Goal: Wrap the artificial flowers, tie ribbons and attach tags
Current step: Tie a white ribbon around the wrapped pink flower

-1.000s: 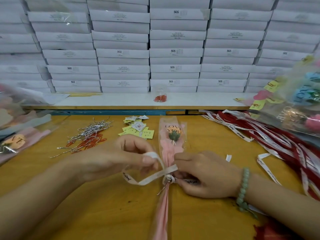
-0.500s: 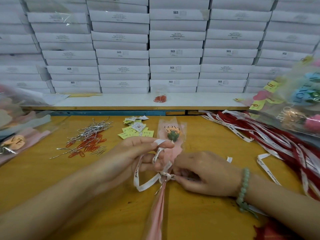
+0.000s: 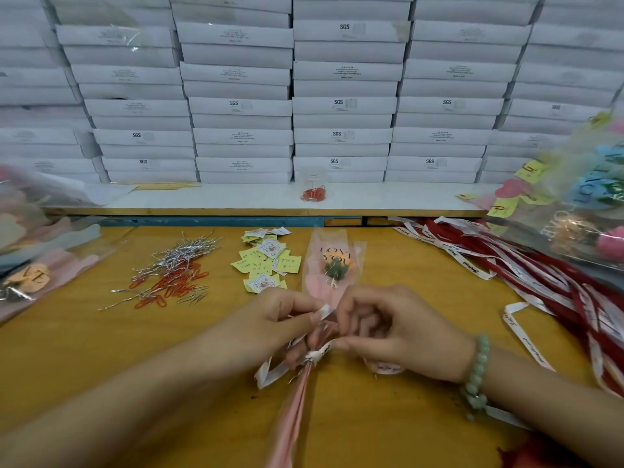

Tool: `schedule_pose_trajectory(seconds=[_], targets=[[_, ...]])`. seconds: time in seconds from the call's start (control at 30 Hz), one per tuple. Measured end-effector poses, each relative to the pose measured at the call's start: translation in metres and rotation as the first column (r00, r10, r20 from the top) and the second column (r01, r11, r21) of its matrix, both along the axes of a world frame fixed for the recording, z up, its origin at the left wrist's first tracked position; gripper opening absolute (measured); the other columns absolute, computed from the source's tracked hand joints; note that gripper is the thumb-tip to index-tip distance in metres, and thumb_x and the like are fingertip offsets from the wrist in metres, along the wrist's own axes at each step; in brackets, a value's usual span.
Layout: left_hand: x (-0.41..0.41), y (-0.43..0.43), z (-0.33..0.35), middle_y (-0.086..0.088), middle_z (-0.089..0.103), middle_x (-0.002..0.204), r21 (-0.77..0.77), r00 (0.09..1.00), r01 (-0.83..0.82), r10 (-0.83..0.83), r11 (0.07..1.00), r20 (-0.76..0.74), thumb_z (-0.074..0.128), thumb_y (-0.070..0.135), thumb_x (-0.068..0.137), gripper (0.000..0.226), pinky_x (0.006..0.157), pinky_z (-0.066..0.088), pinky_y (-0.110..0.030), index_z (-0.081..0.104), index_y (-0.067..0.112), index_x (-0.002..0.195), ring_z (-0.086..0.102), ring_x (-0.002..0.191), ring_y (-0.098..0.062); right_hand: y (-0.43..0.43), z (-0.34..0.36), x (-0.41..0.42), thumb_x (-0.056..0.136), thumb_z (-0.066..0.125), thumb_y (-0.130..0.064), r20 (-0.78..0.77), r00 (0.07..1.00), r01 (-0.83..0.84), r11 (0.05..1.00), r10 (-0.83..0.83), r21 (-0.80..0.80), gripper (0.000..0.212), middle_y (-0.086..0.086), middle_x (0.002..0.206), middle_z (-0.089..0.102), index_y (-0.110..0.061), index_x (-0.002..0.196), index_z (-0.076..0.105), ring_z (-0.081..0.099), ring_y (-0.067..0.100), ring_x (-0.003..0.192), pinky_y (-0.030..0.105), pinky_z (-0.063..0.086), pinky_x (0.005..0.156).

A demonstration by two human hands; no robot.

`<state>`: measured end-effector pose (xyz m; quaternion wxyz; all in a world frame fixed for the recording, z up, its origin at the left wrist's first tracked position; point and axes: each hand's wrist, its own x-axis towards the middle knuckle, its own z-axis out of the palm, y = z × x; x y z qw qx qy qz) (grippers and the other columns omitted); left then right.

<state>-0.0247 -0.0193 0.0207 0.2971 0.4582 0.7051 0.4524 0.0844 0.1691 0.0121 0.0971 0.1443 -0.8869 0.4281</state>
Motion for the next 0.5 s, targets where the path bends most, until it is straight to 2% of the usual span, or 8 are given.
schedule_pose_trajectory(seconds=[0.07,0.13,0.23,0.33,0.43,0.5], targets=[[0.001,0.0,0.001,-0.013,0.054,0.063,-0.033,1.0,0.011,-0.012,0.999,-0.009,0.046,0.012,0.102,0.029,0.052,0.039,-0.013,0.059,-0.009,0.087,0.047,0.048,-0.007,-0.003,0.002,0.0,0.082,0.074,-0.012,0.055,0.998,-0.014,0.97,0.028,-0.242,0.017,0.003,0.07,0.067,-0.012,0.083,0.057,0.066,0.016,0.056,0.017,0.048,0.047],[0.003,0.001,0.002,0.003,0.055,0.063,-0.045,1.0,0.019,-0.019,0.999,-0.003,0.045,0.008,0.102,0.026,0.05,0.038,-0.011,0.062,-0.006,0.089,0.048,0.048,-0.005,-0.007,0.005,0.0,0.082,0.073,-0.013,0.077,0.996,-0.005,0.927,0.037,-0.375,0.016,0.006,0.073,0.069,-0.013,0.084,0.057,0.069,0.015,0.059,0.016,0.041,0.038],[0.005,0.001,0.0,0.0,0.054,0.066,-0.044,0.999,0.009,-0.008,0.999,0.032,0.045,0.006,0.1,0.024,0.05,0.038,-0.013,0.066,0.0,0.091,0.045,0.051,-0.006,-0.012,0.009,-0.001,0.085,0.067,-0.014,0.1,0.995,0.019,0.881,0.032,-0.472,0.017,0.012,0.08,0.071,-0.004,0.09,0.055,0.068,0.007,0.056,0.017,0.036,0.032],[0.005,0.002,-0.003,-0.009,0.049,0.069,-0.03,0.995,-0.01,0.013,0.999,0.102,0.048,0.017,0.085,0.03,0.053,0.038,-0.017,0.062,-0.009,0.091,0.041,0.055,-0.011,-0.016,0.01,0.0,0.095,0.054,-0.01,0.119,0.993,0.052,0.838,0.015,-0.543,0.013,0.022,0.085,0.069,0.001,0.09,0.053,0.067,0.003,0.054,0.017,0.032,0.032],[0.004,0.001,-0.004,-0.003,0.049,0.067,-0.015,0.996,-0.008,0.009,1.0,0.09,0.057,0.031,0.085,0.041,0.053,0.036,-0.017,0.065,-0.007,0.098,0.043,0.058,-0.01,-0.017,0.01,0.002,0.098,0.049,-0.009,0.142,0.99,0.091,0.816,-0.011,-0.57,0.015,0.013,0.083,0.071,0.005,0.094,0.054,0.067,0.004,0.055,0.017,0.033,0.032],[0.003,0.001,-0.006,-0.006,0.052,0.071,-0.003,1.0,-0.005,0.005,1.0,0.028,0.065,0.044,0.088,0.041,0.053,0.035,-0.019,0.071,0.006,0.102,0.045,0.063,-0.017,-0.018,0.009,0.002,0.098,0.048,-0.008,0.148,0.989,0.106,0.81,-0.024,-0.577,0.015,0.008,0.084,0.071,0.005,0.096,0.055,0.065,0.002,0.052,0.014,0.036,0.032]])
